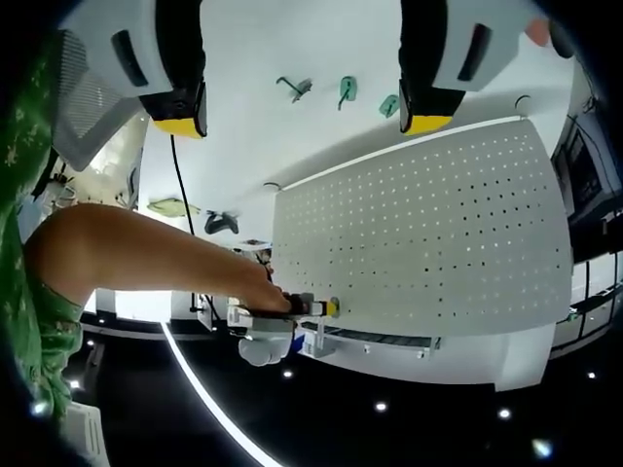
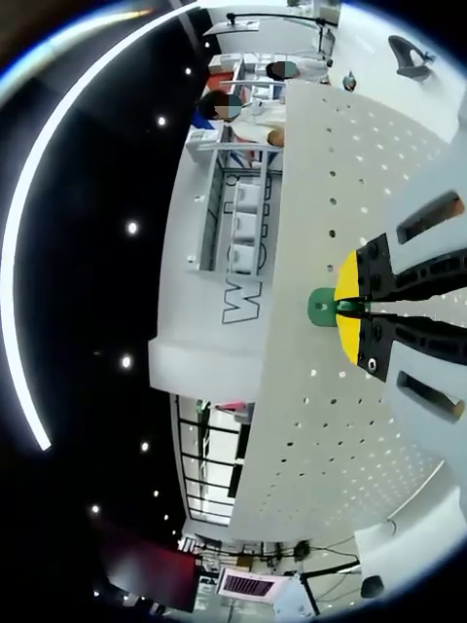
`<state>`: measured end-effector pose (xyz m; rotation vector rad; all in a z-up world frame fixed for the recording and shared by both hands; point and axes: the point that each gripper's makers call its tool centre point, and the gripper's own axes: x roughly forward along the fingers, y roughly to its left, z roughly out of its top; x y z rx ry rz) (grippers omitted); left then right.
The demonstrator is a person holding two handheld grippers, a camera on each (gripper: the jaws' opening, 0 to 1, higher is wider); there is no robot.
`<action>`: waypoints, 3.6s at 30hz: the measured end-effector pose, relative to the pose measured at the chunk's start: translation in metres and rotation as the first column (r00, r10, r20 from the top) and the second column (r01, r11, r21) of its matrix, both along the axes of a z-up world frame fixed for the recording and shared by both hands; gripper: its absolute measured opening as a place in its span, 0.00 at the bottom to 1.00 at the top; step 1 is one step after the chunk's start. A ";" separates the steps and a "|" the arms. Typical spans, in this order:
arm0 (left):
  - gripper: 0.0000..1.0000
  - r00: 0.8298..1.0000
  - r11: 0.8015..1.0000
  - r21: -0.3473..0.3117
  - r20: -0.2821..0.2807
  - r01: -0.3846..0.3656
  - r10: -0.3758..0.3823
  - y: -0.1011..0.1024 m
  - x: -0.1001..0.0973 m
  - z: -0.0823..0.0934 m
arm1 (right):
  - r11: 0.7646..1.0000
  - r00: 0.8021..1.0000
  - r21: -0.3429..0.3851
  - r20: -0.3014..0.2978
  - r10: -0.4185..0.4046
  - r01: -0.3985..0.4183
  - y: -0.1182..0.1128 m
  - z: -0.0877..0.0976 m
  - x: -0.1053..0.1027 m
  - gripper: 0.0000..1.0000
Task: Insert the hook assembly into the mounting plate slot until the hook locks in place.
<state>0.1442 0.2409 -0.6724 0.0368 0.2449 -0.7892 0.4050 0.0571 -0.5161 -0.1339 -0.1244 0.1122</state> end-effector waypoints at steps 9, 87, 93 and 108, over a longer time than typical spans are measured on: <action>0.83 1.000 1.000 -0.001 -0.005 -0.002 0.002 0.002 0.001 -0.002 | 1.000 1.000 -0.003 -0.008 -0.001 0.001 0.000 -0.003 0.003 0.02; 0.82 1.000 1.000 -0.002 -0.012 -0.015 0.015 0.008 0.000 -0.006 | 0.999 1.000 -0.032 -0.025 0.007 -0.008 0.001 -0.008 0.012 0.05; 0.82 1.000 1.000 -0.002 -0.012 -0.015 0.015 0.009 0.000 -0.006 | 0.999 1.000 -0.034 -0.021 0.008 -0.008 0.001 -0.007 0.012 0.04; 0.82 1.000 1.000 -0.003 -0.012 -0.015 0.015 0.009 0.001 -0.006 | 1.000 1.000 -0.030 -0.022 0.006 -0.007 0.000 -0.010 0.011 0.06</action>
